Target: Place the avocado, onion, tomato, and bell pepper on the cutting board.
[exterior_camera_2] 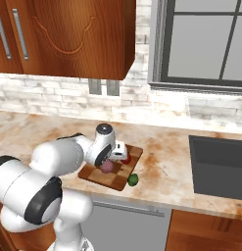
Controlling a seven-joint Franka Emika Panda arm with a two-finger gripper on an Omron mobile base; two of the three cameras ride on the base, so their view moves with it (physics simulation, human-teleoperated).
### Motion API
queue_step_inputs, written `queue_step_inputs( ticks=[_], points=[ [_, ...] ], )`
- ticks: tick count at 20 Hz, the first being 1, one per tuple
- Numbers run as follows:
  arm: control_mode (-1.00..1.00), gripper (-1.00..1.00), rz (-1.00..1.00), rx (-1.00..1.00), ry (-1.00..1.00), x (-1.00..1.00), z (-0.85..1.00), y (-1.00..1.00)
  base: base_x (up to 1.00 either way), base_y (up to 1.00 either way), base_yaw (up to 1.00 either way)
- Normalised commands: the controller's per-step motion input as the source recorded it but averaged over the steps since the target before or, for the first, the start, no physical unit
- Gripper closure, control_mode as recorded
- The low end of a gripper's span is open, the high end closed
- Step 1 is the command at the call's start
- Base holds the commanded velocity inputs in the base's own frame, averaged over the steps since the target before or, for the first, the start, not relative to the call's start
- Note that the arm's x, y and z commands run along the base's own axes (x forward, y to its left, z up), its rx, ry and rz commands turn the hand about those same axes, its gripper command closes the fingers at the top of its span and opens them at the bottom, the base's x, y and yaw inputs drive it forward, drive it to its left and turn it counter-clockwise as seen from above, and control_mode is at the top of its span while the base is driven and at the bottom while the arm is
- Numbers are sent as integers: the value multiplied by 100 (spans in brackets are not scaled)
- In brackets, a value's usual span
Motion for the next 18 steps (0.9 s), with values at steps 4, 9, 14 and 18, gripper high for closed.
queue_step_inputs(
  ticks=[4,9,14,18],
  points=[
    [-100,-100,0,0,-12,-8,50,0,0,0,0],
    [-100,-100,0,0,-11,-23,52,-13,0,0,0],
    [-100,-100,-3,0,-2,-45,29,-36,0,0,0],
    [-100,-100,-7,0,0,-47,13,-42,0,0,0]
  ],
)
